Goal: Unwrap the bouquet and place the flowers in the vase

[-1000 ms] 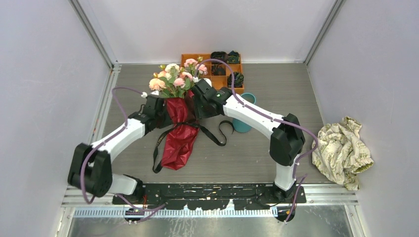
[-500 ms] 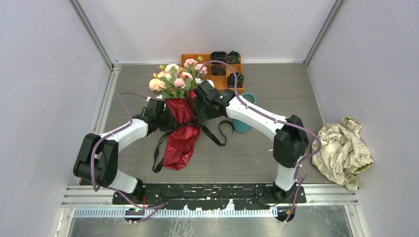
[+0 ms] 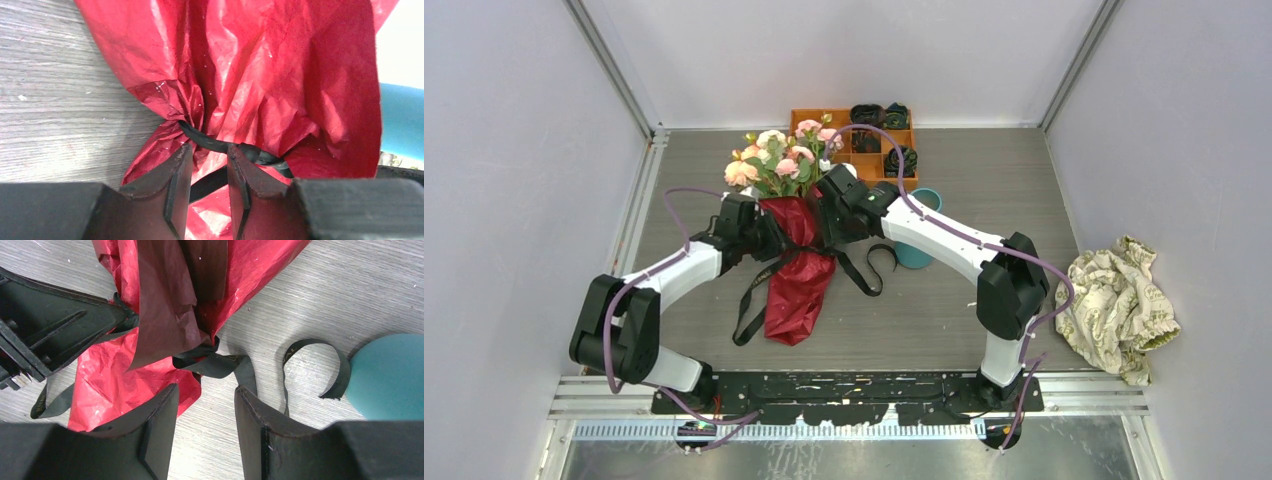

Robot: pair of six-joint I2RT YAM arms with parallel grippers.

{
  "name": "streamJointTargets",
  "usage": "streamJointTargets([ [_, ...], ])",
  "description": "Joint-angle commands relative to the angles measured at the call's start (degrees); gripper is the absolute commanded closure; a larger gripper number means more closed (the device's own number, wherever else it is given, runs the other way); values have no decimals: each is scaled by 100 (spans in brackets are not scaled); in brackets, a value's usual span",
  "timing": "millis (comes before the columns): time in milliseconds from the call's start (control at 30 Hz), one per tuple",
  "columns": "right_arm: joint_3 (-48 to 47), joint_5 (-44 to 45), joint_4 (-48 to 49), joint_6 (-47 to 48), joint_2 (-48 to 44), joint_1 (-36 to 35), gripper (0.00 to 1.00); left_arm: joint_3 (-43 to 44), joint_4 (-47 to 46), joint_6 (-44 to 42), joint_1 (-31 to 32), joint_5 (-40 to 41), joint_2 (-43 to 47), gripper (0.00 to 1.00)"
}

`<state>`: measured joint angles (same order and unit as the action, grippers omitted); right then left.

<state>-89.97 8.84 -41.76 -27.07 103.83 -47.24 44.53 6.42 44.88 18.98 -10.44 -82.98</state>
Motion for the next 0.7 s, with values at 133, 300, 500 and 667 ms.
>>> streamJointTargets([
  [133, 3, -99, 272, -83, -97, -4, 50, 108, -604, 339, -17, -332, -142, 67],
  [300, 57, -158, 323, -104, -90, 1, 50, 160, -848, 420, -18, -393, -484, 66],
  [500, 26, -172, 335, -97, -34, -1, 50, 217, -790, 427, -17, -502, -639, 65],
  [667, 24, -203, 370, -118, 27, -9, 53, 293, -682, 400, -19, -549, -849, 69],
])
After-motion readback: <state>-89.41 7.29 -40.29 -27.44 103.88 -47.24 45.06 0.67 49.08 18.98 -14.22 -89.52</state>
